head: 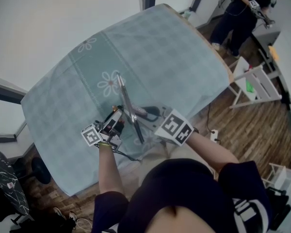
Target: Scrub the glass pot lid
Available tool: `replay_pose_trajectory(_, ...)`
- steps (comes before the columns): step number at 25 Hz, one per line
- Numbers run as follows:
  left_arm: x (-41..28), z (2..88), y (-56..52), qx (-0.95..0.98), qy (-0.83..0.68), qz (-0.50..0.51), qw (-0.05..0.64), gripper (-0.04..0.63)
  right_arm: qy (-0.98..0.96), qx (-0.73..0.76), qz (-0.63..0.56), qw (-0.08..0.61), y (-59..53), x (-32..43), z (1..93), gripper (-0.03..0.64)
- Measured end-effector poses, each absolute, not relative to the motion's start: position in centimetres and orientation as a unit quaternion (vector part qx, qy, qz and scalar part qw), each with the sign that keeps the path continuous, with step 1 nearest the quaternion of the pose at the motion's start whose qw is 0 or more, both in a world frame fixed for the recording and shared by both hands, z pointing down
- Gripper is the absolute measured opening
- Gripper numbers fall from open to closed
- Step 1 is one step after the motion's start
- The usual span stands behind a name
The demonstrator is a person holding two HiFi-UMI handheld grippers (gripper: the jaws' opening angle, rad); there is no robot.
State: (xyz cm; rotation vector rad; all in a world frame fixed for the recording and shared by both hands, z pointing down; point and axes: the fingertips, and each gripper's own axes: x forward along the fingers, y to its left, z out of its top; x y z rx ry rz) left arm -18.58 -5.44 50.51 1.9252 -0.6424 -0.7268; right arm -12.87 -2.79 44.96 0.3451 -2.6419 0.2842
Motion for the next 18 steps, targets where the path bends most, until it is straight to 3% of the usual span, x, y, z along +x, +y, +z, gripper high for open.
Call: replay_pose_trajectory(18, -18.6, 50.4, -5.5, 0.78, -0.274, -0.305, 0.473, 0.164, -0.962, 0.083, 0.125, 0.226, 1.5, -11.3, 45.7, 0.08)
